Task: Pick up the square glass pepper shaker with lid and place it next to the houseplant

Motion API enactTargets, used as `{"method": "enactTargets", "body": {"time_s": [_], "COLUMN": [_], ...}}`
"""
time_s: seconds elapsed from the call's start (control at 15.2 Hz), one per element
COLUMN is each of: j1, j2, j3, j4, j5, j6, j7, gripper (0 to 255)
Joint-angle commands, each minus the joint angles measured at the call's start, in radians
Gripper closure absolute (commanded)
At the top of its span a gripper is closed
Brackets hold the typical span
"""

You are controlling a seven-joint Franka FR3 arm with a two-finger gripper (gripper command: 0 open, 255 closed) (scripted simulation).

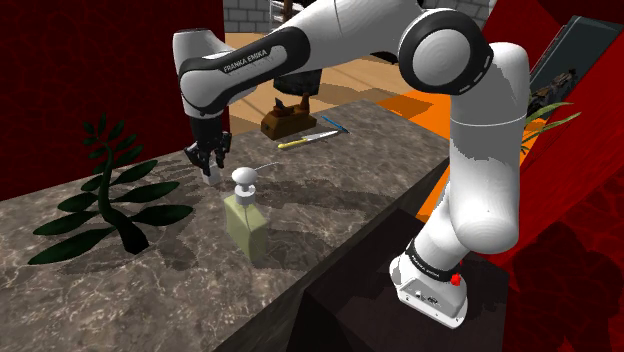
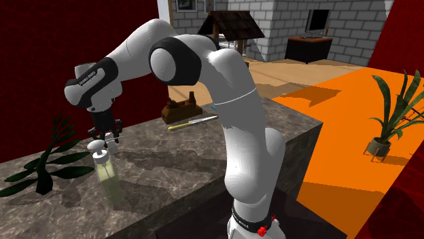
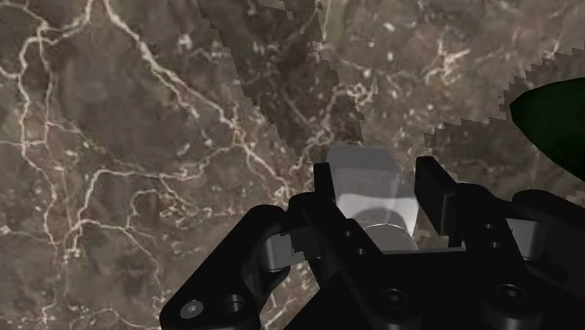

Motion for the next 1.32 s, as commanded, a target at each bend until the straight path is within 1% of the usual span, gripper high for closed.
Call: {"method": "enactTargets", "body": {"time_s": [0.0,0.07,0.13,0.46,0.73,1.25], "j1": [0.0,0.0,0.0,0.0,-0.003,-0.003], "j2": [0.0,0.0,0.0,0.0,-0.035,-0.035], "j3": [0.0,0.0,0.0,0.0,0.0,0.0], "j4": [0.0,0.0,0.0,0.0,0.078,0.078], "j5": [0.0,0.0,0.0,0.0,0.002,0.002], "j6": [0.0,0.0,0.0,0.0,-0.113,-0.113], "j7": [0.0,0.0,0.0,0.0,-0.001,-0.001], "gripper": [255,255,0,0,0,0]}}
